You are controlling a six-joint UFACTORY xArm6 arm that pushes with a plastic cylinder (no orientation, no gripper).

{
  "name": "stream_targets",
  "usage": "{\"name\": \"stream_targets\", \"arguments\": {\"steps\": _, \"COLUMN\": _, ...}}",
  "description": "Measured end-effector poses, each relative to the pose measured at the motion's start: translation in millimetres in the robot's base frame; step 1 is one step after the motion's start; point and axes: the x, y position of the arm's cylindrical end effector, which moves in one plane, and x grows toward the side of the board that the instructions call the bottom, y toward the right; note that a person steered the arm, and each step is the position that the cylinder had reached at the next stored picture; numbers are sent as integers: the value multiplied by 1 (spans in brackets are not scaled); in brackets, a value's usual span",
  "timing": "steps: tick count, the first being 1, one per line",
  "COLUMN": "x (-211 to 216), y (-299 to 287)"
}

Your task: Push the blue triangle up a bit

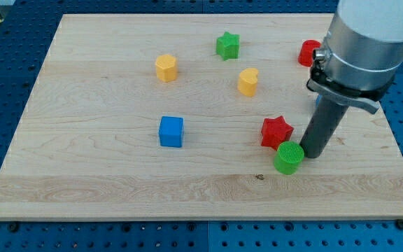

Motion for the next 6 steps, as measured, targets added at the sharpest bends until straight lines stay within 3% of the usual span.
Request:
{"name": "stream_targets", "arguments": {"steps": 3, "x": -85, "y": 59}}
{"name": "stream_targets", "arguments": {"steps": 6, "x": -137, "y": 66}}
